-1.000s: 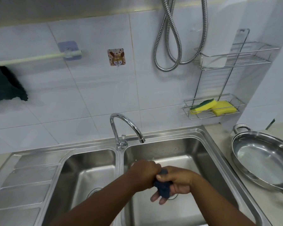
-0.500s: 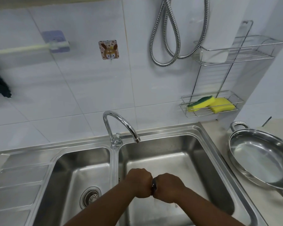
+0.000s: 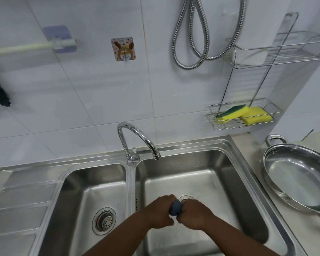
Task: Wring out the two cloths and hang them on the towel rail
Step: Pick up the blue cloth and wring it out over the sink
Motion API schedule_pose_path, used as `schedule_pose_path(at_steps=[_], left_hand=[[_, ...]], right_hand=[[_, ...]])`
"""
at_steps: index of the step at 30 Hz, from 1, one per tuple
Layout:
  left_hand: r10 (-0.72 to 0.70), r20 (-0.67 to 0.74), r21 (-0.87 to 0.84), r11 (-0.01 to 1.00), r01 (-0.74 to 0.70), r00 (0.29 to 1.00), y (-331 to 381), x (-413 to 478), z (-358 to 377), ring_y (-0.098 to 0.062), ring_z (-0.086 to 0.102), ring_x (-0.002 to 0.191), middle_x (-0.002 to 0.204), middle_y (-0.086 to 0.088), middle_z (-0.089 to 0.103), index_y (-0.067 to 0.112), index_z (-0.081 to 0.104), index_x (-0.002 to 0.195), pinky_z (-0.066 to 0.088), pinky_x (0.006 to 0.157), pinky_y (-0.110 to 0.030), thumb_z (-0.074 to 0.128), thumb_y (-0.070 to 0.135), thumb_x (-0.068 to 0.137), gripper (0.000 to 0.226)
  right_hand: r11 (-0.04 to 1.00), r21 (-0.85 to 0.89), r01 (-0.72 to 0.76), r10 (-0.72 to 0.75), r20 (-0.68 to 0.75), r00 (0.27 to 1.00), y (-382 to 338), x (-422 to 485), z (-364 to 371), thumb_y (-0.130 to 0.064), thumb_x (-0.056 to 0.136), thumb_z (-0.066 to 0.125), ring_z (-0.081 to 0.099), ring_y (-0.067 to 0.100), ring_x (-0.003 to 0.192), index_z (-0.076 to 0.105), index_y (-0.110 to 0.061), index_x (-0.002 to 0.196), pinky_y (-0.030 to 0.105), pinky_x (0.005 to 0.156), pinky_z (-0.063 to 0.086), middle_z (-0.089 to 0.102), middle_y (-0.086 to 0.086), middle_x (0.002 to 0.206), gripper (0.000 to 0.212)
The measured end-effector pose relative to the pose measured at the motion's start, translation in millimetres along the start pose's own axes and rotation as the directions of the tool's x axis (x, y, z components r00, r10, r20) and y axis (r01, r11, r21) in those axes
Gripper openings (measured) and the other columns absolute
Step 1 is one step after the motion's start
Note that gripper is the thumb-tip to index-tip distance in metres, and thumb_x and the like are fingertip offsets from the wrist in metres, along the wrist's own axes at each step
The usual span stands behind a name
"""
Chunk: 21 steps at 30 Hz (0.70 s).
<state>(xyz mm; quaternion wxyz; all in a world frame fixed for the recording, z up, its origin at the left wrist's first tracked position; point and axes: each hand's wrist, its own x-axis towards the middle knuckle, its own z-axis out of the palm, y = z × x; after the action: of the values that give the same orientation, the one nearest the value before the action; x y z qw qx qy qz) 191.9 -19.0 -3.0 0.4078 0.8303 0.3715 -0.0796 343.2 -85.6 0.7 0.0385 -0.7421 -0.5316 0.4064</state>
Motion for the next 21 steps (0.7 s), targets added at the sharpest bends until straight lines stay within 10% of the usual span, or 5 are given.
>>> schedule_pose_path(at_steps=[3, 6, 12, 17, 21], left_hand=[[0.263, -0.190, 0.204, 0.953, -0.224, 0.946, -9, -12, 10, -0.003, 0.032, 0.131, 0.158, 0.005, 0.015, 0.024, 0.017, 0.151, 0.037, 0.105, -0.018, 0.060, 0.009, 0.080, 0.084], [0.443, -0.283, 0.370, 0.869, -0.330, 0.851, -8, -20, 16, -0.004, 0.032, 0.133, 0.160, 0.001, 0.019, 0.033, 0.011, 0.151, 0.037, 0.105, -0.018, 0.052, 0.017, 0.091, 0.075], [0.789, -0.272, 0.756, 0.529, -0.385, 0.551, 7, -9, -19, -0.017, 0.055, 0.057, 0.073, -0.002, 0.062, 0.016, 0.057, 0.107, 0.045, 0.049, -0.026, 0.065, 0.022, 0.087, 0.023], [0.636, -0.165, 0.820, 0.513, -0.253, 0.754, 19, -4, -38, -0.016, 0.050, 0.032, 0.043, 0.002, 0.054, 0.021, 0.057, 0.057, 0.035, 0.038, -0.014, 0.067, 0.031, 0.068, 0.019], [0.336, -0.060, 0.764, 0.622, -0.174, 0.940, 19, -1, -22, -0.025, 0.062, 0.051, 0.059, -0.006, 0.067, 0.015, 0.065, 0.065, 0.041, 0.053, -0.023, 0.059, 0.023, 0.079, 0.017]], right_hand=[[0.777, 0.510, -0.368, 0.146, 0.423, 0.894, 0, -3, -17, -0.025, 0.067, 0.067, 0.033, 0.014, 0.042, 0.054, -0.015, 0.065, 0.019, 0.044, 0.023, 0.041, 0.001, 0.054, 0.016], [0.491, 0.702, -0.516, -0.150, 0.651, 0.744, 3, -13, -25, -0.024, 0.067, 0.063, 0.016, 0.010, 0.040, 0.035, -0.021, 0.053, 0.021, 0.043, 0.012, 0.027, -0.005, 0.045, 0.032], [0.403, 0.752, -0.522, -0.564, 0.653, 0.505, -6, -32, -16, -0.029, 0.073, 0.051, 0.016, 0.008, 0.039, 0.040, -0.023, 0.055, 0.019, 0.042, 0.011, 0.025, -0.009, 0.046, 0.021], [0.591, 0.672, -0.447, -0.179, 0.650, 0.739, -12, -19, -21, -0.022, 0.068, 0.062, 0.019, 0.009, 0.037, 0.035, -0.020, 0.051, 0.017, 0.042, 0.013, 0.029, -0.005, 0.043, 0.033], [0.983, 0.160, -0.094, 0.062, 0.197, 0.979, -25, -8, -18, -0.024, 0.066, 0.065, 0.040, 0.015, 0.046, 0.044, -0.019, 0.050, 0.022, 0.050, 0.030, 0.043, -0.005, 0.048, 0.026]])
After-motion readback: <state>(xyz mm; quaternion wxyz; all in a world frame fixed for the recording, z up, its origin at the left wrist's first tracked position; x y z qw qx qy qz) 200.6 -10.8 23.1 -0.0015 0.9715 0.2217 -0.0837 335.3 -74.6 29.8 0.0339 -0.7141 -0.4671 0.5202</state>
